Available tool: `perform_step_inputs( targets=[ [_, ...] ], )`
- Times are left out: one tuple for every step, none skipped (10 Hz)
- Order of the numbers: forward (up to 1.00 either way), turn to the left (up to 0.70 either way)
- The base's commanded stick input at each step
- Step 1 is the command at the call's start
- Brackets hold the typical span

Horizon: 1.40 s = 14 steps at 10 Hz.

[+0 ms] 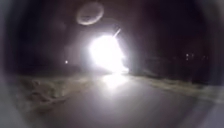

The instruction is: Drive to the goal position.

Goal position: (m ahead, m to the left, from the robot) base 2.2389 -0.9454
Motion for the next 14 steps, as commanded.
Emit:
perform_step_inputs(
  targets=[
    [1.0, 0.0],
    [1.0, 0.0],
    [1.0, 0.0],
    [1.0, 0.0],
    [1.0, 0.0],
    [1.0, 0.0],
    [1.0, 0.0],
    [1.0, 0.0],
    [1.0, 0.0],
    [1.0, 0.0],
    [1.0, 0.0],
    [1.0, 0.0],
    [1.0, 0.0],
    [1.0, 0.0]
  ],
)
